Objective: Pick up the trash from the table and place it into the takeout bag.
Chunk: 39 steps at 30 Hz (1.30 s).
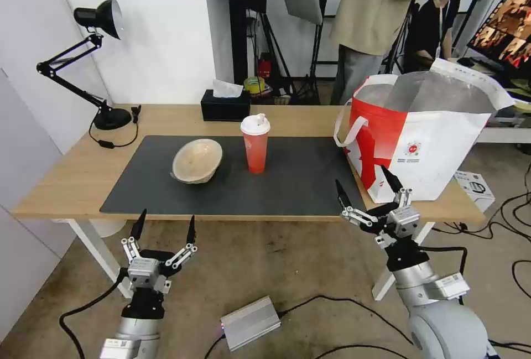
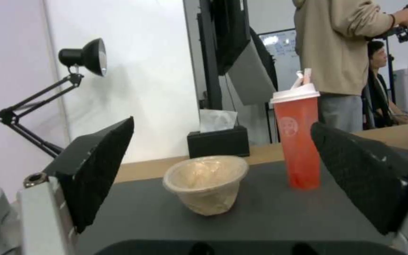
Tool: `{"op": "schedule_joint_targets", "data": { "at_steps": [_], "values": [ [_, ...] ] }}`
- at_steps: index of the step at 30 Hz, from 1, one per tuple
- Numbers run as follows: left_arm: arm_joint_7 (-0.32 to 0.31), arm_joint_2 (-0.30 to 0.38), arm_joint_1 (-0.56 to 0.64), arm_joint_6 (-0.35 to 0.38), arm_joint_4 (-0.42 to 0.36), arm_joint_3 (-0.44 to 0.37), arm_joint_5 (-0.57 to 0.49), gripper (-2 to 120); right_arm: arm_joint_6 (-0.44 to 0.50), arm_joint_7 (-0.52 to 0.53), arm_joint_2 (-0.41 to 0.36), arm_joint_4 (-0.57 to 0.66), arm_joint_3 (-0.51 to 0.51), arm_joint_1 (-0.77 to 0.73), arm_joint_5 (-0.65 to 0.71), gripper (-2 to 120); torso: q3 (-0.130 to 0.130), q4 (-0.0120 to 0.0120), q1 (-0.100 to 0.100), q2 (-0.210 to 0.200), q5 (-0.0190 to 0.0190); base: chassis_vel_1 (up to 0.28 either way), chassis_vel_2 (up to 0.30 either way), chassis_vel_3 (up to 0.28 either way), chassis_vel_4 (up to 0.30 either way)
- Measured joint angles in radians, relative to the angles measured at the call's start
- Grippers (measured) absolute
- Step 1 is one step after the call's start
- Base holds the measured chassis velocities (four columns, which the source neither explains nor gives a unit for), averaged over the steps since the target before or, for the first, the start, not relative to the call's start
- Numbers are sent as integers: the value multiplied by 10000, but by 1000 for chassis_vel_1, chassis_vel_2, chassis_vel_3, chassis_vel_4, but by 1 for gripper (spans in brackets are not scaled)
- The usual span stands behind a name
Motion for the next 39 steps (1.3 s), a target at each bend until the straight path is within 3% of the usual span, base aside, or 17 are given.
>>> {"op": "schedule_joint_targets", "data": {
  "at_steps": [18,39],
  "values": [
    [-29,334,-214,132,162,-223,-285,100,695,-437,542,-432,91,-1025,-610,100,0,-1,0,0,0,0,0,0,0],
    [-2,244,-16,-26,195,-183,-205,100,839,-470,657,-373,-31,-1180,-660,100,0,-1,0,0,1,0,0,0,0]
  ]
}}
